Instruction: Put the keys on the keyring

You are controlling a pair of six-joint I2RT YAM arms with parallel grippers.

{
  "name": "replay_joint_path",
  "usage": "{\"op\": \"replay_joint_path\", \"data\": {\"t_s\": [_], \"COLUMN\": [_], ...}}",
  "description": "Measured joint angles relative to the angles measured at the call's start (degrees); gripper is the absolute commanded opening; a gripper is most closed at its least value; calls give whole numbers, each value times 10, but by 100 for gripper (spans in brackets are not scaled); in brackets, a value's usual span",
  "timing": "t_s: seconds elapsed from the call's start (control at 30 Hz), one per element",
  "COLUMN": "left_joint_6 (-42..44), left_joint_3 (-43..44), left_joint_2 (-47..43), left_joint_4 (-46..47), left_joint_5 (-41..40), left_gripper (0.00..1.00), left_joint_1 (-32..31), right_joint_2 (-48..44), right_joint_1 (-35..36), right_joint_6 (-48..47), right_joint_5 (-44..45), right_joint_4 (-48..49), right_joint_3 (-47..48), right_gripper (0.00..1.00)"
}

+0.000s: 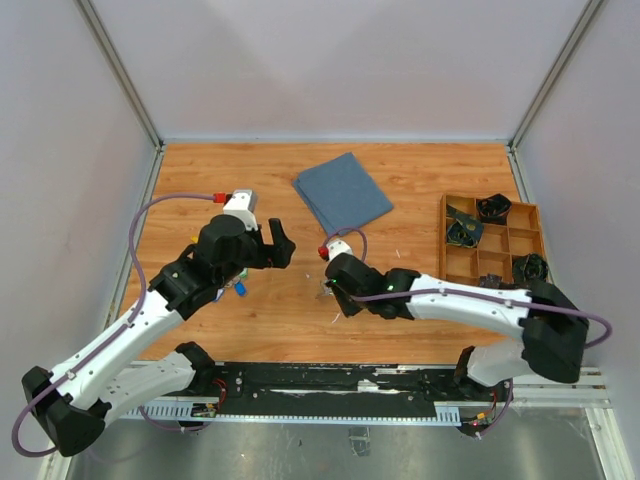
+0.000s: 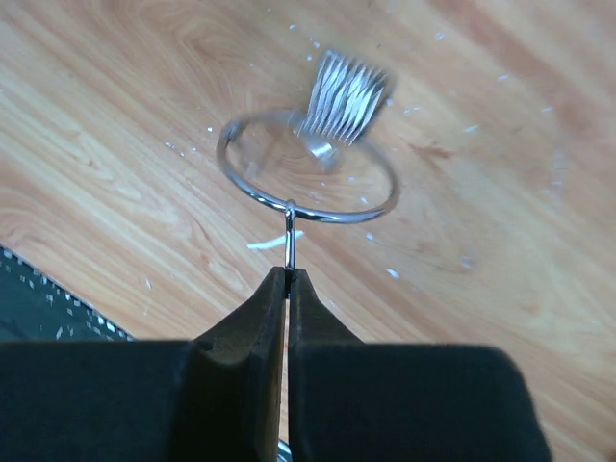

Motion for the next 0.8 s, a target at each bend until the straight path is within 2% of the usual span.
{"op": "replay_joint_path", "data": {"t_s": [0.2,0.37,0.63,0.8], "left_joint_6": [31,67,88,58], "left_joint_3": [58,113,144,146], "left_joint_2": [2,2,4,11], "left_joint_4": [-5,-4,6,21], "left_joint_5": [37,83,217,264], "left_gripper": [96,93,80,76], "left_joint_1": [0,0,0,-1], "right_joint_2": [-133,-225,-273,-287], "right_joint_1": [0,0,0,0], "right_joint_6": [-134,-241,-348,-395], "right_joint_5": [5,-35,-83,-84], "right_joint_4": [-48,-101,-203,-228], "right_joint_3": [0,13,125,176], "right_gripper": [0,1,0,1]}}
